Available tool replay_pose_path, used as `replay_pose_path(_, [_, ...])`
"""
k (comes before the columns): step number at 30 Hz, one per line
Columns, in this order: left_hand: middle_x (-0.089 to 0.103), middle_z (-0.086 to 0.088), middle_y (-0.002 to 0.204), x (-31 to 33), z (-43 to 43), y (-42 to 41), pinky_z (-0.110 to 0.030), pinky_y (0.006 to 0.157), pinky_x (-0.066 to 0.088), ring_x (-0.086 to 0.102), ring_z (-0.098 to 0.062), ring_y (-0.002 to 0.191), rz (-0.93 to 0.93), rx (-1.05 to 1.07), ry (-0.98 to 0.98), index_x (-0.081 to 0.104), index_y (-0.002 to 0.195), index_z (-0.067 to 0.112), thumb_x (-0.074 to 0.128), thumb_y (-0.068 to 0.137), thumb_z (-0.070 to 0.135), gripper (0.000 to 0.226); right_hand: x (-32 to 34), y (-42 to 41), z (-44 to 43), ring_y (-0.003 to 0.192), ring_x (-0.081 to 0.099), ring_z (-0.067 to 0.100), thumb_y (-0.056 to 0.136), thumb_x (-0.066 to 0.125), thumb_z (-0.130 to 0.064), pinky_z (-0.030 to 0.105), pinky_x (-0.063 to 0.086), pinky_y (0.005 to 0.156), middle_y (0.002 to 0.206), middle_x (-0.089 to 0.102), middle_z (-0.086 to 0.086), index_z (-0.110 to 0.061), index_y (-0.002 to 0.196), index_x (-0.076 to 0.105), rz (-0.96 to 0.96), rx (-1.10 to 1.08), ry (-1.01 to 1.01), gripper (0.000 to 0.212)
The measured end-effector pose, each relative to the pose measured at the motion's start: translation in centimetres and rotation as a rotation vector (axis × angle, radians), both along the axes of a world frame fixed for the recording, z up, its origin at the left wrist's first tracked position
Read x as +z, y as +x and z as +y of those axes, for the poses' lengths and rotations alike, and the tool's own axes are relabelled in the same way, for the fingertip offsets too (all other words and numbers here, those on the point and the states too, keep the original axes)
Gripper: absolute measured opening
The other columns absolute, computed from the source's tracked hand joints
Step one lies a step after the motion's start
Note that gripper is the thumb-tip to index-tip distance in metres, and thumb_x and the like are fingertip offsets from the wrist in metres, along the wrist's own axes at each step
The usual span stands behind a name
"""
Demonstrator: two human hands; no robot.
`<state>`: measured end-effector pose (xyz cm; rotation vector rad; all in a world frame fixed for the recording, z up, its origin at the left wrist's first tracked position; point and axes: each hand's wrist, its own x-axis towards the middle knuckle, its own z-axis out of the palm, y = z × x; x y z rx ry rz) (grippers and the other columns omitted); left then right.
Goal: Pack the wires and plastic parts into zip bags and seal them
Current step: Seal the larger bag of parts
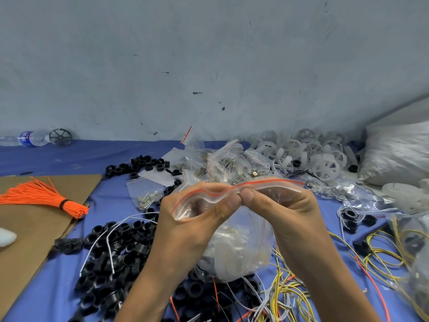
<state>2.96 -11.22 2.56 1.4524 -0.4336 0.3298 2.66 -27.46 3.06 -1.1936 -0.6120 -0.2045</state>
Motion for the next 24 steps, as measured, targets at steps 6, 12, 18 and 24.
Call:
replay_pose_path(6, [0.078,-0.001,0.089,0.2,0.1,-0.4,-0.044,0.079,0.058,0.074,-0.024,0.086,-0.056,-0.02,0.011,0.08,0.088,0.026,0.079,0.081,0.034,0.011,0.1,-0.1,0.2,0.102,0.071,0.032,0.092,0.063,-0.002,0.027,0.055,0.088,0.101,0.076,0.013,-0.006,0.096,0.077,-0.019,-0.003,0.005,0.014])
replay_pose_path(12, [0.079,-0.004,0.092,0.3,0.3,-0.3,-0.027,0.079,0.056,0.075,-0.022,0.092,-0.071,-0.061,-0.018,0.08,0.091,0.017,0.078,0.085,0.021,0.007,-0.1,-0.1,-0.1,0.089,0.073,0.018,0.087,0.071,-0.019,0.02,0.054,0.077,0.093,0.077,0.006,-0.012,0.093,0.079,0.012,-0.168,-0.089,0.012])
replay_pose_path(18, [0.076,-0.008,0.09,0.0,1.3,0.1,-0.049,0.084,0.056,0.071,-0.03,0.088,-0.036,0.05,0.019,0.078,0.093,0.018,0.079,0.08,0.041,0.026,0.1,-0.2,-0.3,0.08,0.07,0.006,0.084,0.072,-0.025,0.014,0.051,0.069,0.088,0.077,0.0,-0.017,0.091,0.08,0.009,-0.226,-0.102,0.013])
replay_pose_path(24, [0.076,-0.003,0.087,0.2,1.0,0.1,-0.024,0.075,0.056,0.073,-0.02,0.083,-0.051,0.043,0.029,0.079,0.09,0.021,0.08,0.081,0.038,0.019,-0.1,0.2,-0.7,0.068,0.067,0.008,0.076,0.077,-0.018,0.016,0.051,0.063,0.074,0.072,-0.002,-0.006,0.084,0.074,0.046,-0.263,-0.039,0.014])
